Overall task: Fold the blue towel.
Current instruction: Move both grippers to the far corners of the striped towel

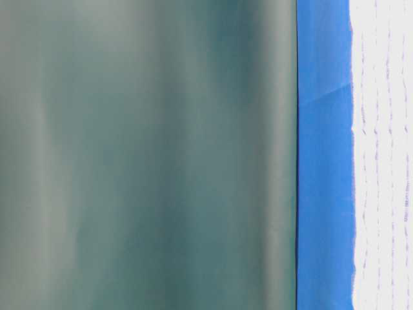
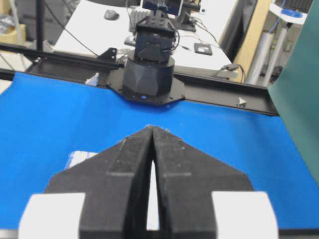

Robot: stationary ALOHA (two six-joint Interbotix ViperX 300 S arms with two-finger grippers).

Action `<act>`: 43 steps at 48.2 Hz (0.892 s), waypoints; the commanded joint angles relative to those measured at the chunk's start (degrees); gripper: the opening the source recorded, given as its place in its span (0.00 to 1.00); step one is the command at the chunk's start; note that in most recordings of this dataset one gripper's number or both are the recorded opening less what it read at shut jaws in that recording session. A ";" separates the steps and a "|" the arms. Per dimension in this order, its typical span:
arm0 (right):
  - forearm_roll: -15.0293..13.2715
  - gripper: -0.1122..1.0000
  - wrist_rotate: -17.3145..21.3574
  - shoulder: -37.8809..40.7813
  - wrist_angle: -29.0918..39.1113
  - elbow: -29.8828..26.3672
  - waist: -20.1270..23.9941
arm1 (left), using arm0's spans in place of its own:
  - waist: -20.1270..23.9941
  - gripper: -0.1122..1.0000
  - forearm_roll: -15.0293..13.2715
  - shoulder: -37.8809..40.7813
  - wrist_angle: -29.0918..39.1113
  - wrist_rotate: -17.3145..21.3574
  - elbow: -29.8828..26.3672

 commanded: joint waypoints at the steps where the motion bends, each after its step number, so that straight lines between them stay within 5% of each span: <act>1: 0.09 0.20 -0.09 1.05 -0.09 -1.67 -0.18 | -0.09 0.10 -1.49 0.70 1.23 -0.44 -1.41; 16: 0.26 0.20 0.18 3.52 4.75 -3.43 -2.99 | 1.32 0.10 -1.58 1.67 2.02 0.00 -1.14; 30: 2.46 0.27 0.18 8.79 5.10 -2.81 -11.78 | 9.58 0.13 -1.58 8.96 1.76 0.00 -0.79; 40: 4.39 0.83 0.18 15.64 5.71 -2.64 -18.81 | 15.47 0.63 -1.85 16.17 -0.18 0.00 -0.70; 43: 4.31 0.88 0.18 18.46 5.71 -2.64 -20.48 | 16.44 0.78 -1.85 18.81 -0.97 0.00 -0.79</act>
